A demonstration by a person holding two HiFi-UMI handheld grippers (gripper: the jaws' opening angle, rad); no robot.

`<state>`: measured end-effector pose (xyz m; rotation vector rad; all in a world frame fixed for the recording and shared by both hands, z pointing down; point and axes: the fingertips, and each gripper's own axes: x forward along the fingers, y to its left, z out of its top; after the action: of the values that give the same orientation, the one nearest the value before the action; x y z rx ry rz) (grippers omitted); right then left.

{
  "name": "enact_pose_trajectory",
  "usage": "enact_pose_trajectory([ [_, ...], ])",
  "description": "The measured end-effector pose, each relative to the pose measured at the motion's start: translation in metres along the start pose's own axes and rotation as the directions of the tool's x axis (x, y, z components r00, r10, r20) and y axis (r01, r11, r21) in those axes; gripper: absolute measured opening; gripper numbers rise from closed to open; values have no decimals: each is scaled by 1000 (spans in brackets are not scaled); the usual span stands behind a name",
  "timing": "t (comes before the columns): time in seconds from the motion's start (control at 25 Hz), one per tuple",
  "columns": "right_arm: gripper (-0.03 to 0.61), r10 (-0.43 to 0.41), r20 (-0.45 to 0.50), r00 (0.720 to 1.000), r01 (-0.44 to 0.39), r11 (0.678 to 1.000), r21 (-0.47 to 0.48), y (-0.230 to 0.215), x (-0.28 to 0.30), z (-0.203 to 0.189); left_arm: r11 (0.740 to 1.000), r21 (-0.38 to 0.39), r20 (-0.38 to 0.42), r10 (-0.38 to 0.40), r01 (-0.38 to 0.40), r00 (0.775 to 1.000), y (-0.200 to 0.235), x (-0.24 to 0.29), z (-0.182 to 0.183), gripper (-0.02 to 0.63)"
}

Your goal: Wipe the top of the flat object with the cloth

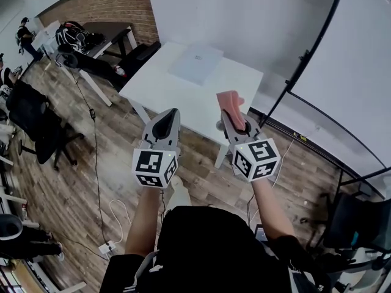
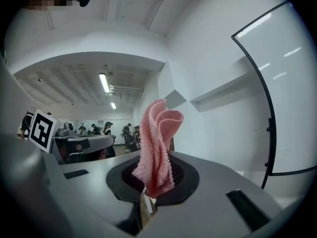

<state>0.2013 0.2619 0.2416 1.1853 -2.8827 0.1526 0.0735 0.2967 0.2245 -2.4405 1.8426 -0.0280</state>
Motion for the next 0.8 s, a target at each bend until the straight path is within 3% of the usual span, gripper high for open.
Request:
enact_pose_trajectory([
  [0.4,44,-15,-10,1000,15,1000,18,-21,65,5,1000,-11,-17,-14,13,1000,46,54,-10,11],
  [0.8,44,-47,-31,998,47,999,25,-32,197,11,998,-55,-26,-36,35,999,161,129,-29,11],
])
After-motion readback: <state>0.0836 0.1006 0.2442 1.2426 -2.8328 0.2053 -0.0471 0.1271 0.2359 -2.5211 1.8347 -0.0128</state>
